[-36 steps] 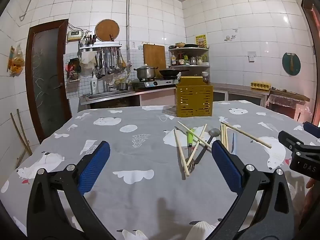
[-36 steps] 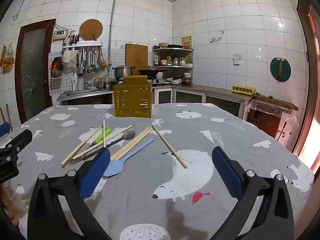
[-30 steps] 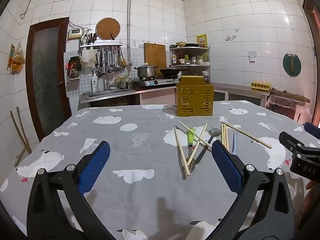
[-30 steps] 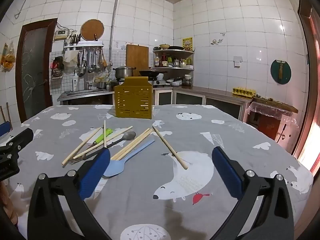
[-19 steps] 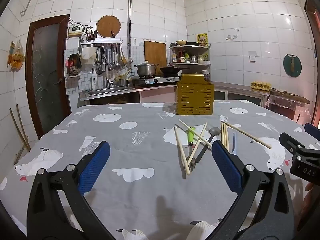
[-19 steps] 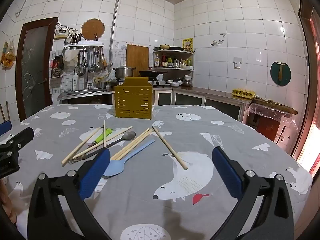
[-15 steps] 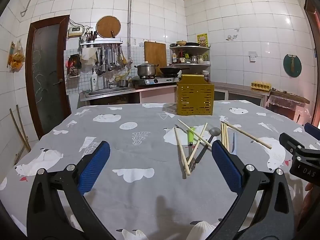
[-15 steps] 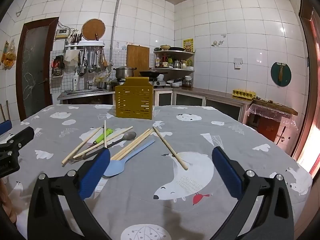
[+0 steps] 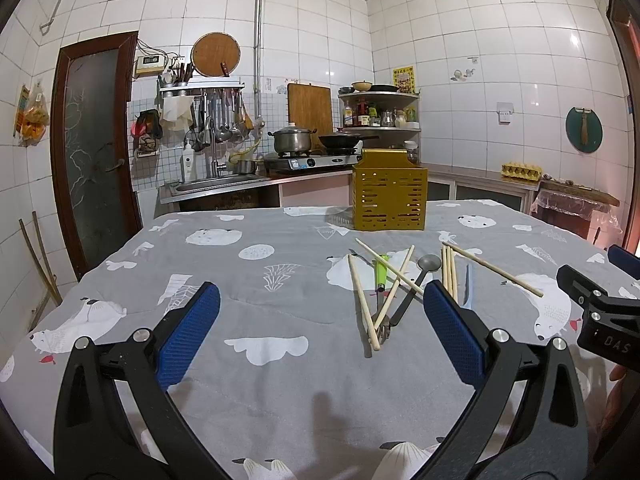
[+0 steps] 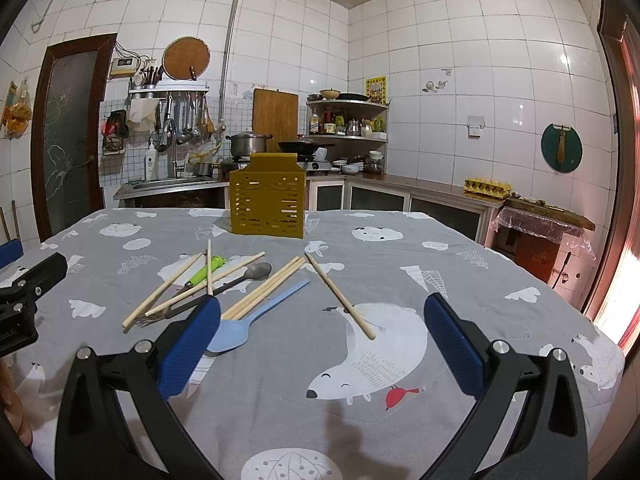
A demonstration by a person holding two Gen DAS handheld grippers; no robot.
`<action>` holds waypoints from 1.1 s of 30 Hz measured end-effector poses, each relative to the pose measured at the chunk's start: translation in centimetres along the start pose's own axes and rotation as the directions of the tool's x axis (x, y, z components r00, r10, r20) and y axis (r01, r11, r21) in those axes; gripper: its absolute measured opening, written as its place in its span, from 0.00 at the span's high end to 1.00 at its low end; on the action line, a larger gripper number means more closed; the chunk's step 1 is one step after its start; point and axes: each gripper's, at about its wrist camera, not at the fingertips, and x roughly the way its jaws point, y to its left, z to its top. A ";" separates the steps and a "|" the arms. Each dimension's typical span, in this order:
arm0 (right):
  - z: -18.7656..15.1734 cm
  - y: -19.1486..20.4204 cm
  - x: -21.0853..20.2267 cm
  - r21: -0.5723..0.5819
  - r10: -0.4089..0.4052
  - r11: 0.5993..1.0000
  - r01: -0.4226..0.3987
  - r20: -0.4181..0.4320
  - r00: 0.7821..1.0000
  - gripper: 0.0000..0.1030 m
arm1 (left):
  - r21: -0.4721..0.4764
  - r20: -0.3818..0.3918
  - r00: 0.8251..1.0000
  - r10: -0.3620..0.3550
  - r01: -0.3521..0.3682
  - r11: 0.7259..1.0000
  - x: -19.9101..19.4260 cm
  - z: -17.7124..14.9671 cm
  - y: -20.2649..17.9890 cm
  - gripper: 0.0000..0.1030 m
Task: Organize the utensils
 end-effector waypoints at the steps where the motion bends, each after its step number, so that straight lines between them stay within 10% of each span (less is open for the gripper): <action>1: 0.0 0.0 0.0 0.000 0.000 1.000 0.000 0.000 1.000 0.04 | -0.001 0.000 1.000 0.000 0.000 1.000 0.0 0.0 0.0 0.05; 33: 0.1 -0.2 0.2 0.001 -0.009 1.000 0.009 0.003 1.000 0.04 | -0.001 0.003 1.000 -0.004 0.004 1.000 -0.3 0.1 0.5 0.05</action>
